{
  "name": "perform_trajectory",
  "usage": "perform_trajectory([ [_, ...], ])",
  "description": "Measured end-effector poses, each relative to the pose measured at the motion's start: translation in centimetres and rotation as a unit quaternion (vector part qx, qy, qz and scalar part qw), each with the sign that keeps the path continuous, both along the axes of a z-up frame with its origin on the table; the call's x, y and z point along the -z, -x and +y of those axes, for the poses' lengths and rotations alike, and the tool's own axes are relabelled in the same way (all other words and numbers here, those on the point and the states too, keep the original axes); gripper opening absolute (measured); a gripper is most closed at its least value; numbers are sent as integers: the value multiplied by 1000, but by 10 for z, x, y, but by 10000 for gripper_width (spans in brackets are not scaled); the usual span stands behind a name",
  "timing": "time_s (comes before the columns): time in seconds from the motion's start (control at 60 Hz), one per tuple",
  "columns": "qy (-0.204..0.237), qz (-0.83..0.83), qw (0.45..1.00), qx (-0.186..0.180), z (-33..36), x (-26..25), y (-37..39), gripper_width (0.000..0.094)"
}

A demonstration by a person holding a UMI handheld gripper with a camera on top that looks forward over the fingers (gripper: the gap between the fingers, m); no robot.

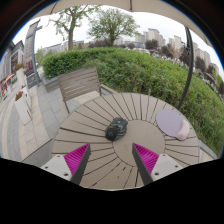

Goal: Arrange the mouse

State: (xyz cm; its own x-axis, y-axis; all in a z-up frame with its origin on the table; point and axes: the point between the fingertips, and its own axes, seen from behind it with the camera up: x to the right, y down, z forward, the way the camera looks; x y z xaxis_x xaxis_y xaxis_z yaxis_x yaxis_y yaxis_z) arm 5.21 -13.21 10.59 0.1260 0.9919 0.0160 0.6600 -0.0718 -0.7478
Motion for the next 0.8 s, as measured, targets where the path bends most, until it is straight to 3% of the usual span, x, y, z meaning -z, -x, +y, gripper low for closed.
perform_trajectory([
  [0.167, 1, -3, 1000, 26, 14, 43, 44, 860],
  [0.417, -1, -10, 999, 34, 23, 93, 106, 862],
  [0.8, -5, -20, 999, 47, 30, 120, 163, 865],
])
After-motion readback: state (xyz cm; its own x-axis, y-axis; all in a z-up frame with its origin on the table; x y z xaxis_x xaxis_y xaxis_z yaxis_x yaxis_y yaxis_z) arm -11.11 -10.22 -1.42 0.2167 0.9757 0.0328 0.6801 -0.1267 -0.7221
